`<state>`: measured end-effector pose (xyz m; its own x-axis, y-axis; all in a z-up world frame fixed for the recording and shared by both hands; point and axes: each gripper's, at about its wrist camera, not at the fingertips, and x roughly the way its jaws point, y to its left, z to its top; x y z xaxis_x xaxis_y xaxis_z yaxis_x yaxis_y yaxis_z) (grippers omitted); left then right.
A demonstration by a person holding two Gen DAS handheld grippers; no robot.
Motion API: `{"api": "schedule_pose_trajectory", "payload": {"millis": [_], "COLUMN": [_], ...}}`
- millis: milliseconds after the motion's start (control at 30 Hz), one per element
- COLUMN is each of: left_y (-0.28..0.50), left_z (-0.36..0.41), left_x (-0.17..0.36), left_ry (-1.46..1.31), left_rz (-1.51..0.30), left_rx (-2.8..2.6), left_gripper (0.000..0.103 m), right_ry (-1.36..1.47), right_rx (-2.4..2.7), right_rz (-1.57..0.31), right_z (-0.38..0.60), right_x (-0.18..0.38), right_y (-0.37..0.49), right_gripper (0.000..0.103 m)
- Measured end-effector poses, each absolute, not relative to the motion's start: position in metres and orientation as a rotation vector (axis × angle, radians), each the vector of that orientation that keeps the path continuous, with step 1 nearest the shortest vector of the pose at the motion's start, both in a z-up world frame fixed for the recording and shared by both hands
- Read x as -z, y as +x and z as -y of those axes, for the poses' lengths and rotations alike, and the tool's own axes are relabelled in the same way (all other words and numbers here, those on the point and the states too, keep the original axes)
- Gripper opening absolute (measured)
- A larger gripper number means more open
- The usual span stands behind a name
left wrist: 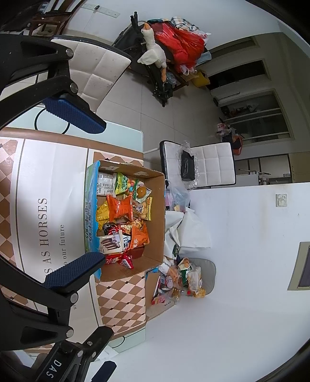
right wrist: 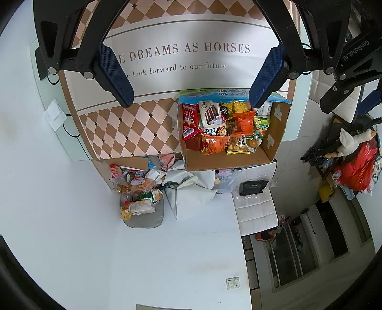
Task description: Organize snacks
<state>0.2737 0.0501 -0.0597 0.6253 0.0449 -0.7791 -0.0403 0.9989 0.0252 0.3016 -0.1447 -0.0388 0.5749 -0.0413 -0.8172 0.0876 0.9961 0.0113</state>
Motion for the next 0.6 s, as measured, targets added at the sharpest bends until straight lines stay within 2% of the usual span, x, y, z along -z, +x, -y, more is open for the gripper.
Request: {"api": "schedule_pose_trajectory", "payload": {"millis": [600], "left_y": [0.2721], "left_z": [-0.0447], "left_x": [0.061], "left_ry": [0.011], "left_rz": [-0.893], "left_rx": [-0.043], "left_gripper": [0.102], "right_ry": [0.053], "right_rx": [0.071], "right_rz": [-0.958], "right_z": [0.145], "right_x": [0.039], "right_y": [0.2993], "right_gripper": [0.099]}}
